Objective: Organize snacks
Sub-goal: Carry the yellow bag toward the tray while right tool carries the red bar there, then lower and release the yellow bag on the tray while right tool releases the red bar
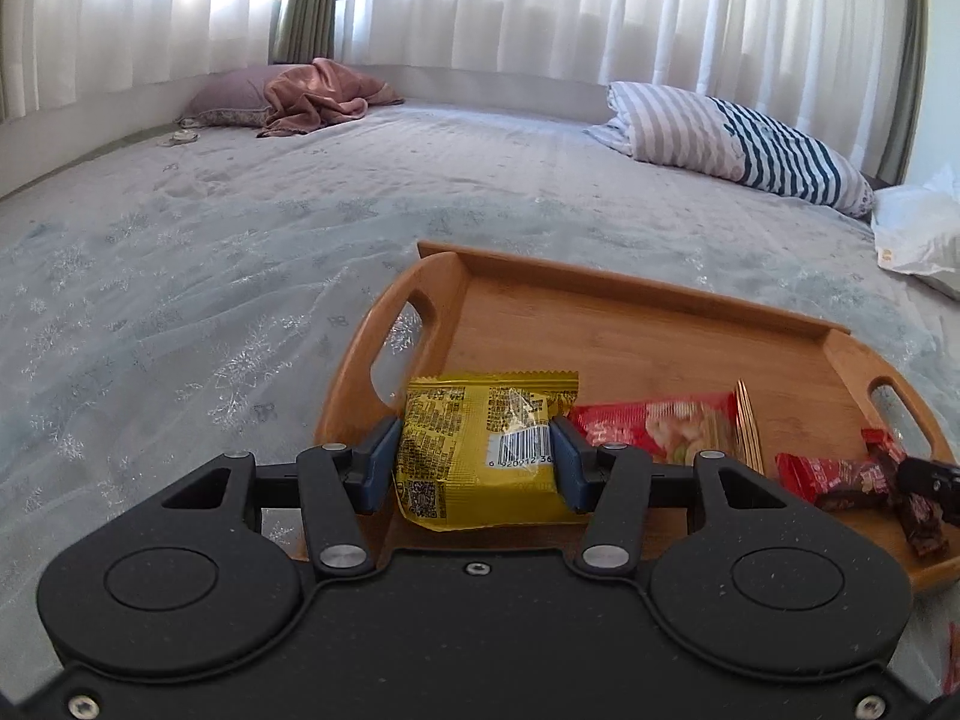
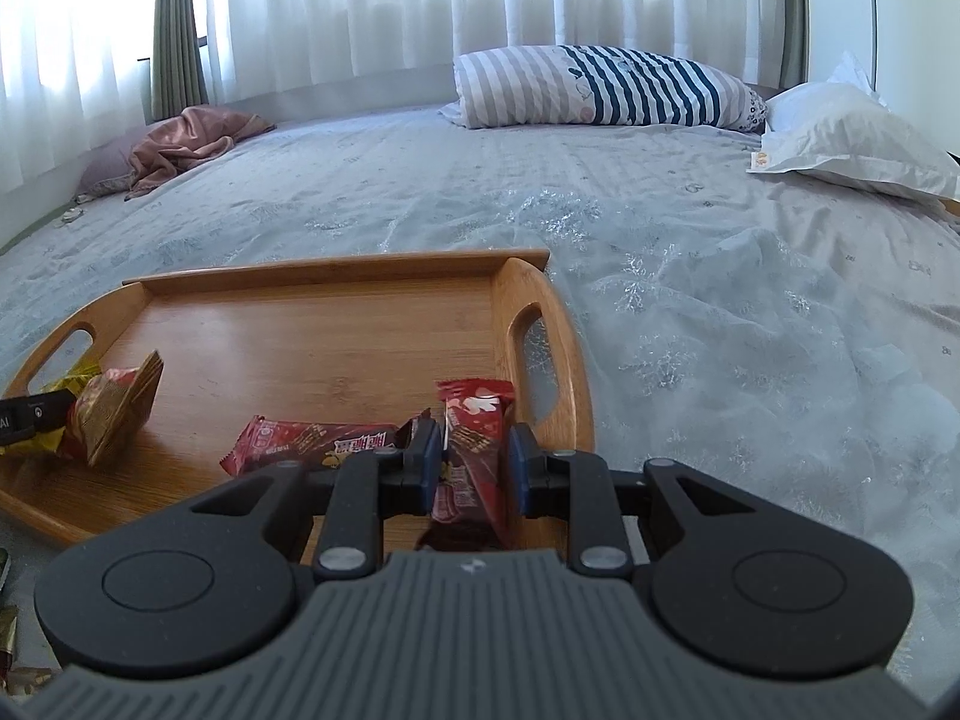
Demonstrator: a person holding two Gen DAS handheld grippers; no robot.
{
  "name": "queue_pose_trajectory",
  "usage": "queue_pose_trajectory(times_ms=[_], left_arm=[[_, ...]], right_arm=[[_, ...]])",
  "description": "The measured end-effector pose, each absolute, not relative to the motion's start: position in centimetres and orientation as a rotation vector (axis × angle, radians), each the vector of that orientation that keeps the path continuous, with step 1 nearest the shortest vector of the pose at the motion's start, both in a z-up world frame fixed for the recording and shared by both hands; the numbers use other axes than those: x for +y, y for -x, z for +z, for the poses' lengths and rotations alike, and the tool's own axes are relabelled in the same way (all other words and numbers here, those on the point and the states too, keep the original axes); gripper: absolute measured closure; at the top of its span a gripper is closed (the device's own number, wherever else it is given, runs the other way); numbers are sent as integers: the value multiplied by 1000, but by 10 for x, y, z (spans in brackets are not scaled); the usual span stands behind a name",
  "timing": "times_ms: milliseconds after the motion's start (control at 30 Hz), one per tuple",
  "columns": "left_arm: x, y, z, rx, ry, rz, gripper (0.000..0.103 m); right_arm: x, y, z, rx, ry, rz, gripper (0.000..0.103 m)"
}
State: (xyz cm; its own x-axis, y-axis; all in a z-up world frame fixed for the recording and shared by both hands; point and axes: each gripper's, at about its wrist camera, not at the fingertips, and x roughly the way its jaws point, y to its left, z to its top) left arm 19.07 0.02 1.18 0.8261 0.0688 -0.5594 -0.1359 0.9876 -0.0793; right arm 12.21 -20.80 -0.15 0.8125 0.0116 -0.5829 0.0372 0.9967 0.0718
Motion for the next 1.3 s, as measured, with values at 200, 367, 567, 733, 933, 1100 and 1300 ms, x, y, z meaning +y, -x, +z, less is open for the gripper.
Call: queue_pose_trajectory(times_ms=[200, 367, 567, 733, 933, 1100, 1300], left_arm=[[-4, -189, 12, 595, 113, 91, 53], [-10, -185, 12, 598, 101, 37, 51], [-10, -181, 17, 572, 87, 47, 38], [-8, -178, 20, 579, 85, 48, 23], [-6, -168, 29, 571, 77, 35, 10], [-5, -152, 37, 560, 80, -4, 7], [-4, -129, 44, 553, 69, -44, 5]], right_arm=[[-206, -121, -2, 623, -88, 1, 73], [-205, -120, -3, 623, -85, 5, 73], [-206, -119, -2, 622, -94, 6, 67], [-207, -115, 3, 606, -98, 11, 60], [-208, -105, 12, 585, -112, 30, 42], [-206, -92, 20, 567, -117, 56, 31], [-200, -76, 27, 547, -102, 76, 22]])
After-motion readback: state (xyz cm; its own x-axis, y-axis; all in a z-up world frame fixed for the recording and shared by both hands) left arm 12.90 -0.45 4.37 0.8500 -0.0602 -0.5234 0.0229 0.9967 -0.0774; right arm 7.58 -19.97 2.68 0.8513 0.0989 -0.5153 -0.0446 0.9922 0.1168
